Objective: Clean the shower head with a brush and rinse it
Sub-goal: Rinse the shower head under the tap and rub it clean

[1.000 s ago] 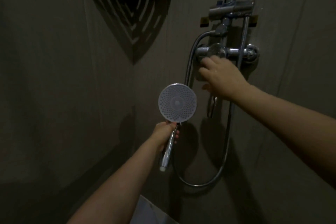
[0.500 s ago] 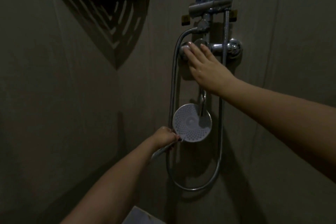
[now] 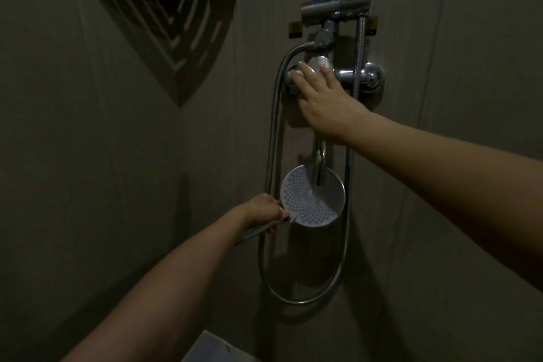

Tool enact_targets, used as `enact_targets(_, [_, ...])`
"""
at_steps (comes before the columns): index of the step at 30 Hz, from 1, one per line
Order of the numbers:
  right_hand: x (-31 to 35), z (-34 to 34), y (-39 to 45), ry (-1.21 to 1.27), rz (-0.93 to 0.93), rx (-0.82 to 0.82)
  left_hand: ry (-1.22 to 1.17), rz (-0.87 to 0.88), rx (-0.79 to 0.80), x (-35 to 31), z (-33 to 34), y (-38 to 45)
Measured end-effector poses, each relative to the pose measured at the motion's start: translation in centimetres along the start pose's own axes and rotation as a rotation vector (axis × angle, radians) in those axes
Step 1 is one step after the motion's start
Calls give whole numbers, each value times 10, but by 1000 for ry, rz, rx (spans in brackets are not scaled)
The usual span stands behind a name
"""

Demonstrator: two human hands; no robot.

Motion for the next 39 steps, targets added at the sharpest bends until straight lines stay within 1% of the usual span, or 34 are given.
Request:
enact_targets(3, [0, -2, -3, -33, 6, 24, 18, -14, 7, 3, 2, 1])
enact_targets(5, [0, -5, -2, -39, 32, -8, 23, -7, 15, 2, 3, 0])
enact_targets(7, [9, -8, -6, 61, 43, -100, 24, 10, 20, 1, 5, -2])
enact_targets(9, [32, -4, -25, 184, -56, -259, 25, 29, 41, 2, 7, -3])
enact_targets(10, [45, 3, -41, 239, -108, -322, 19, 29, 54, 3, 8, -2])
enact_targets(11, [53, 14, -58, 282, -116, -354, 9, 22, 63, 6, 8, -2])
enact_targets(12, [56, 28, -72, 316, -82, -339, 6, 11, 59, 9, 8, -1])
enact_targets(13, [50, 40, -80, 363, -4, -318, 16, -1, 45, 12, 7, 1])
enact_targets(14, [39, 48, -83, 418, 99, -334, 32, -9, 26, 15, 5, 3])
enact_targets(17, [0, 45, -76, 596, 425, -487, 64, -7, 6, 20, 6, 7])
enact_targets(19, [-17, 42, -73, 810, 633, -540, 116, 7, -7, 19, 9, 9])
enact_targets(20, [-21, 49, -75, 918, 731, -536, 151, 19, -14, 17, 10, 11])
enact_targets(21, [-21, 59, -78, 1015, 800, -491, 176, 29, -16, 16, 11, 13])
enact_targets(22, [-17, 69, -80, 1102, 829, -407, 189, 41, -12, 14, 13, 14])
enact_targets(24, [-6, 87, -86, 1216, 810, -235, 196, 55, -2, 12, 15, 17])
enact_targets(25, [-3, 88, -86, 1217, 786, -212, 189, 58, -3, 13, 16, 18])
enact_targets(26, [-5, 79, -84, 1188, 756, -258, 182, 60, -2, 13, 17, 19])
enact_targets(27, [-9, 65, -78, 1161, 717, -341, 170, 60, 3, 15, 18, 19])
enact_targets(28, [-14, 51, -69, 1170, 675, -413, 146, 57, 13, 17, 19, 20])
enact_targets(29, [-18, 40, -56, 1235, 643, -444, 121, 49, 22, 19, 20, 21])
enact_targets(31, [-22, 25, -31, 1474, 644, -394, 113, 36, 20, 22, 20, 23])
enact_targets(33, [-22, 20, -16, 1700, 745, -297, 144, 40, 5, 21, 20, 25])
enact_targets(35, [-22, 22, -12, 1744, 816, -269, 170, 45, 2, 20, 19, 26])
enact_targets(39, [-20, 29, -14, 1745, 802, -314, 133, 42, 30, 17, 21, 25])
Point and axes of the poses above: each hand's wrist, its own y-axis towards the middle knuckle, its own z-axis out of the palm, x = y × z, the point moved 6 cm from there along y, towards the middle knuckle, and after that the axes turned 2 degrees about y, right-handed, at the moved point
